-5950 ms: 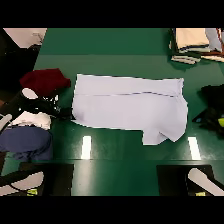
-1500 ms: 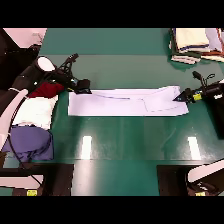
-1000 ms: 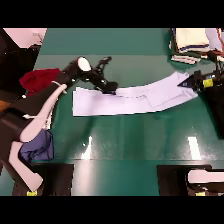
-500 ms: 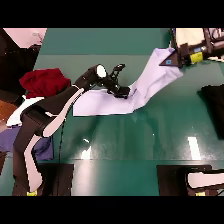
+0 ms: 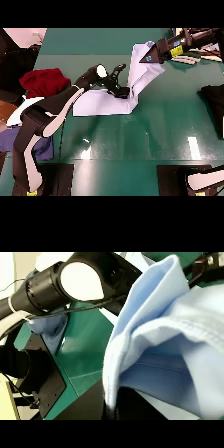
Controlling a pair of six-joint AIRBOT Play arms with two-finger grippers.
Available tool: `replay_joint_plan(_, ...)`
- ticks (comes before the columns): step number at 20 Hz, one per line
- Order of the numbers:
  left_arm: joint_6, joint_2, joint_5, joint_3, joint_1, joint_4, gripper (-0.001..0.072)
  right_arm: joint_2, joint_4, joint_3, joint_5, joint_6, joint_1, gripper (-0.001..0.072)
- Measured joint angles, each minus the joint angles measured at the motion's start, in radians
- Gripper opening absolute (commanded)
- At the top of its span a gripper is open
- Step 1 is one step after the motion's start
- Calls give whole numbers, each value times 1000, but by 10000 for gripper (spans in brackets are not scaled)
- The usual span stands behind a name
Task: Fold the shirts.
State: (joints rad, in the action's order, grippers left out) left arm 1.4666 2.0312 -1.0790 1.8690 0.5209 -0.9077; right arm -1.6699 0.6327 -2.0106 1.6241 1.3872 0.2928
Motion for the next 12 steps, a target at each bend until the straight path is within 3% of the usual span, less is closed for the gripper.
replay_joint_plan(7,-18,-167,-95,0,-179,-138,30,-10,0,2,-64,-46,87,16)
replay_joint_plan(12,-31,-334,-154,1,-381,-180,31,-96,-4,2,-203,-115,261,19)
